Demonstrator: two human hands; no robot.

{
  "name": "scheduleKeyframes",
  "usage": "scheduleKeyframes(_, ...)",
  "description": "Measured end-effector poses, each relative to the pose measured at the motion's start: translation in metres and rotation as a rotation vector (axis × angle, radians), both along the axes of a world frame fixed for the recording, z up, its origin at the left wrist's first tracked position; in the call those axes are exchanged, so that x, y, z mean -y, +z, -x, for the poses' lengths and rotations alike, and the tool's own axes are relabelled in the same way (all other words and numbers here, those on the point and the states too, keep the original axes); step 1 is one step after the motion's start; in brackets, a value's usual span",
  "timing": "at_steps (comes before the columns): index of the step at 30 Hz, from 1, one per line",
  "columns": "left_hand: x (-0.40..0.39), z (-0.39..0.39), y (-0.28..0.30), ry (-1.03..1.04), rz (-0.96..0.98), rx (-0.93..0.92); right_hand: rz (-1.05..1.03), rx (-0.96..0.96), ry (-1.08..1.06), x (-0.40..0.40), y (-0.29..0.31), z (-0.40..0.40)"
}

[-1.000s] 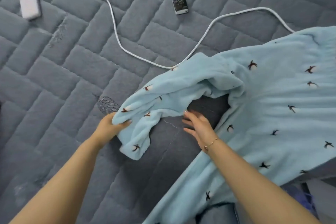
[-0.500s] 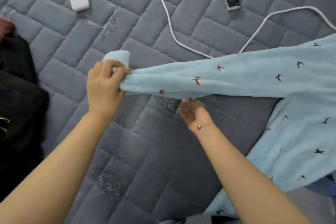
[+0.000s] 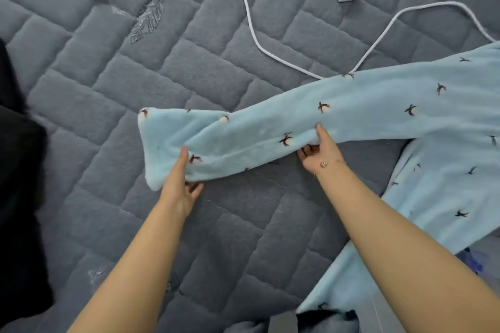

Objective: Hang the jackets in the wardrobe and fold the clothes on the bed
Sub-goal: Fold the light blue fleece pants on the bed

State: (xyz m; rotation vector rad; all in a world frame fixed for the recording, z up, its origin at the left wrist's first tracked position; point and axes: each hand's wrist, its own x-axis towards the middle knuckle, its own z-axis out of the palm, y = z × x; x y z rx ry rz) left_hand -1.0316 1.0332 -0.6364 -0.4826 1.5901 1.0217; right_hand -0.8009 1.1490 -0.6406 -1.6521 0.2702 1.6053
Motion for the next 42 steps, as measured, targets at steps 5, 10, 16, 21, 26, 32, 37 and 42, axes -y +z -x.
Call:
scheduleKeyframes(5,-0.109,0.007,0.055,0.332,-0.504,0.156,-0.267,-0.145,-0.077,-0.049,0.046,-0.010)
scheduleKeyframes(10,-0.131,0.014,0.117,0.417,-0.926,0.322,-0.524,-0.339,-0.133,-0.061,0.097,-0.031)
scheduleKeyframes(16,-0.048,0.027,0.045,0.454,-0.722,0.304,-0.078,-0.142,0.027,0.001,0.039,-0.011)
scheduleKeyframes(21,-0.004,0.051,-0.023,0.601,-0.366,0.206,-0.047,-0.074,0.119,0.046,-0.025,-0.015)
scheduleKeyframes(26,0.018,0.043,-0.035,0.627,-0.357,0.101,-0.105,-0.064,0.272,0.073,-0.032,-0.028)
scheduleKeyframes(32,0.050,-0.040,-0.021,0.324,-0.209,0.163,-0.135,0.046,0.429,0.116,-0.009,-0.062)
scheduleKeyframes(37,0.090,-0.152,-0.006,0.173,-0.180,0.247,-0.231,0.284,0.611,0.154,0.014,-0.120)
scheduleKeyframes(42,0.123,-0.282,0.008,0.178,-0.214,0.348,-0.249,0.375,0.600,0.178,0.028,-0.223)
